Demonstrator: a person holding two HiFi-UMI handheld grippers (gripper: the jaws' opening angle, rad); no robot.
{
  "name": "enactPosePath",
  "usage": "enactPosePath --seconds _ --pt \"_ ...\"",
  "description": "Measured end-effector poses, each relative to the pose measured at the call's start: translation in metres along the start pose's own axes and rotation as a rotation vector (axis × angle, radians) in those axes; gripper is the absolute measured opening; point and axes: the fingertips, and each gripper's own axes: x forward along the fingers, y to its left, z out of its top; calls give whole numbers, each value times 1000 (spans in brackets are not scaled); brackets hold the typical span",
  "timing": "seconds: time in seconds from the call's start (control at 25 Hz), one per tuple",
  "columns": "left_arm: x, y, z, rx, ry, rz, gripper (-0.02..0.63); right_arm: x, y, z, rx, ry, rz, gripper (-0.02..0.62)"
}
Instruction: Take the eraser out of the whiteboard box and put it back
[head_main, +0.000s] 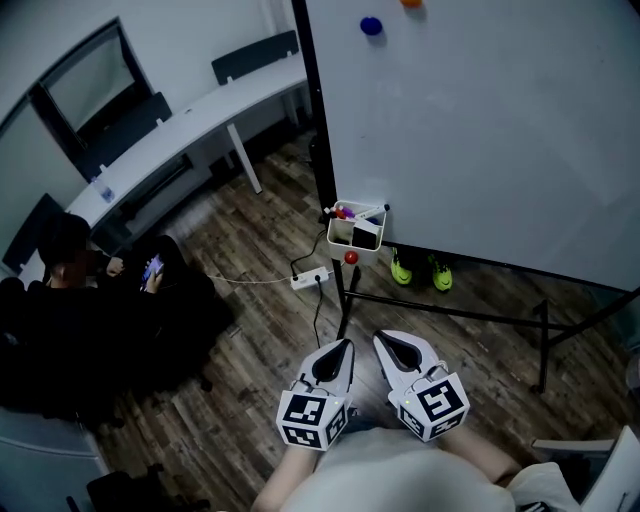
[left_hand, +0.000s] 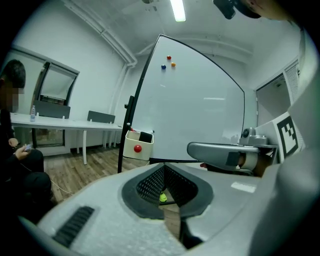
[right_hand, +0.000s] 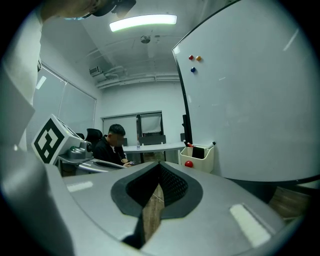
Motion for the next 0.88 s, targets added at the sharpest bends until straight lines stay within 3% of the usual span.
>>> enactPosePath --seconds 0.88 --pt "27 49 26 43 10 -133 0 53 -24 25 -18 -56 -180 6"
